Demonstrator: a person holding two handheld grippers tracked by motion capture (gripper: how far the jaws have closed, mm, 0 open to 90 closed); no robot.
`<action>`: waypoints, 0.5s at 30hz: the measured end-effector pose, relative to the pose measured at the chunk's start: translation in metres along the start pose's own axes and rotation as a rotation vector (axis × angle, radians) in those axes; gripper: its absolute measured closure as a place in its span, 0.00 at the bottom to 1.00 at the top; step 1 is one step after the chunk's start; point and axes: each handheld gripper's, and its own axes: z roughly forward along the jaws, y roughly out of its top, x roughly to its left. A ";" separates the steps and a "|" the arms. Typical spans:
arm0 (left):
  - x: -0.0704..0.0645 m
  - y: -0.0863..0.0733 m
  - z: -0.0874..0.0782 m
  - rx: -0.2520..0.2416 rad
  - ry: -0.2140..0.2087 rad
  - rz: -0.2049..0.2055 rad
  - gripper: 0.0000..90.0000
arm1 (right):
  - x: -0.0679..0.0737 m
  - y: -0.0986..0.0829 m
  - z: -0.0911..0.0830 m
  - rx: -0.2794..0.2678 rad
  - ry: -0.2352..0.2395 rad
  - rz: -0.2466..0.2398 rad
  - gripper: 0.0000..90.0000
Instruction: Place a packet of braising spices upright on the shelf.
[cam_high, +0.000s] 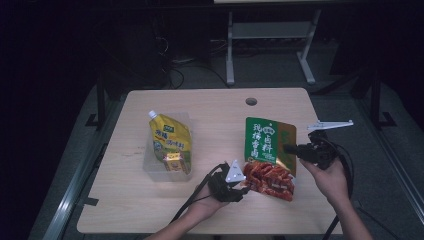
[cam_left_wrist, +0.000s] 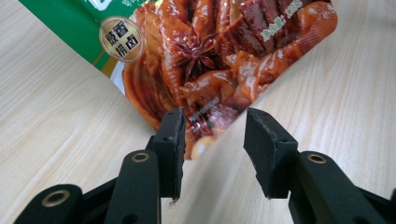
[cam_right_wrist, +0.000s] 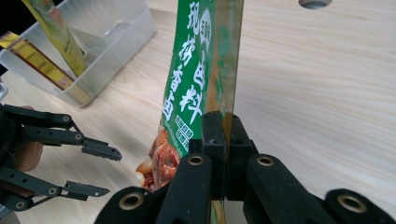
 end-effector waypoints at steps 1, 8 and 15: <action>0.000 -0.001 -0.002 -0.005 0.000 -0.004 0.63 | 0.002 0.001 0.000 -0.001 0.003 -0.003 1.00; -0.001 -0.007 -0.012 -0.022 -0.003 -0.017 0.61 | 0.017 0.013 0.000 -0.018 0.003 -0.050 1.00; -0.003 -0.012 -0.019 -0.038 -0.011 -0.013 0.58 | 0.028 0.025 -0.001 -0.031 -0.001 -0.096 1.00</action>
